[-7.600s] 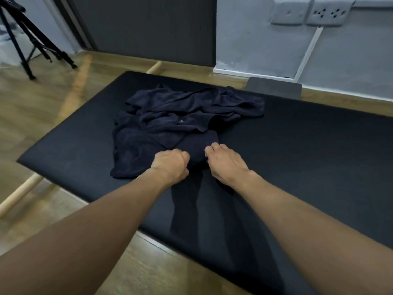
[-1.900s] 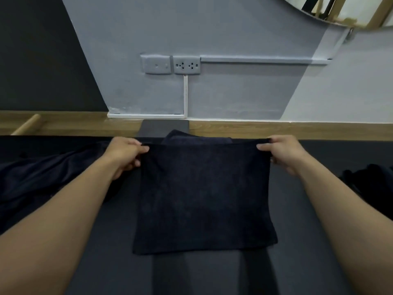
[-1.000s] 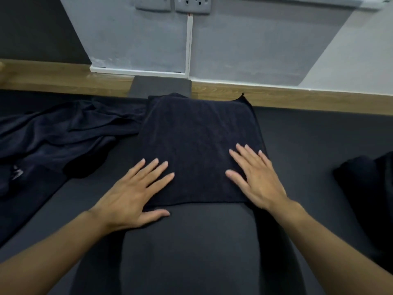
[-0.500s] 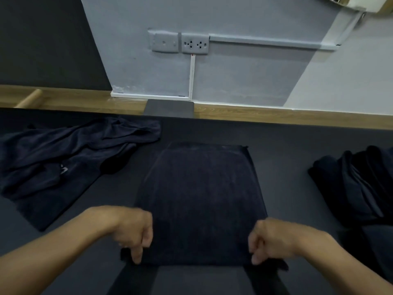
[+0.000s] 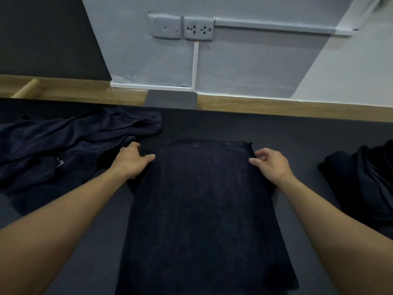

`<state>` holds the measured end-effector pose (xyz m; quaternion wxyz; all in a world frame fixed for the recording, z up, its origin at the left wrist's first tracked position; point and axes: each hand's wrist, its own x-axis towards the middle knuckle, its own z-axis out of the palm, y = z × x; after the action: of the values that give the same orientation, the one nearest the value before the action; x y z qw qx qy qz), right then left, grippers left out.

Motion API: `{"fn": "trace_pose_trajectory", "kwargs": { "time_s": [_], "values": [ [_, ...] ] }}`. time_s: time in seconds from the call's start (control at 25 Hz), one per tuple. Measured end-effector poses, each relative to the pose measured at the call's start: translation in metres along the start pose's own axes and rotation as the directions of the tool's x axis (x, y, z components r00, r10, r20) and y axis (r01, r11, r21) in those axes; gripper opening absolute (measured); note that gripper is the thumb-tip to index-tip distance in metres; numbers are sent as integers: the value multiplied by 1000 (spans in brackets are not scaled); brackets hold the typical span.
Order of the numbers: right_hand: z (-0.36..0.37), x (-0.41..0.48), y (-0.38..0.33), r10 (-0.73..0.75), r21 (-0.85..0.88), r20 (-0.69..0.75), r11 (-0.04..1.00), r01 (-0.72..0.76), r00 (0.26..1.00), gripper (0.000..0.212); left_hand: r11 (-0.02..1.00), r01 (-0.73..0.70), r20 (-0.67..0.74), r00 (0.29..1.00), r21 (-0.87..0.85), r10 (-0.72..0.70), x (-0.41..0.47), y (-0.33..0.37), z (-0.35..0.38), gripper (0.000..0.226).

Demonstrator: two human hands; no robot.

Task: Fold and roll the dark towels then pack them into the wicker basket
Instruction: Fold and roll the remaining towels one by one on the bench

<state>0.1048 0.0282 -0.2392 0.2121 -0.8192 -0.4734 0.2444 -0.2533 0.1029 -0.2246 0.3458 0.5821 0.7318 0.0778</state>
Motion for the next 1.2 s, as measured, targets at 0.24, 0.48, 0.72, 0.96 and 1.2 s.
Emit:
{"fn": "trace_pose_trajectory", "kwargs": {
  "time_s": [0.24,0.48,0.72,0.96,1.2],
  "values": [
    [11,22,-11,-55,15,-93,998,57,994,26,993,-112,-119,986,38,116,22,9,17,16],
    [4,35,1,158,143,-173,981,-134,972,19,970,-205,-61,975,132,214,26,14,15,42],
    [33,14,16,-238,17,-344,966,259,908,31,938,-250,-100,967,-242,232,33,32,15,28],
    [36,23,18,-210,-40,-286,977,208,935,22,953,-200,23,977,-227,211,38,44,27,35],
    [37,26,21,-177,-5,-288,983,183,941,35,672,26,230,949,-740,217,31,45,5,25]
  ]
}}
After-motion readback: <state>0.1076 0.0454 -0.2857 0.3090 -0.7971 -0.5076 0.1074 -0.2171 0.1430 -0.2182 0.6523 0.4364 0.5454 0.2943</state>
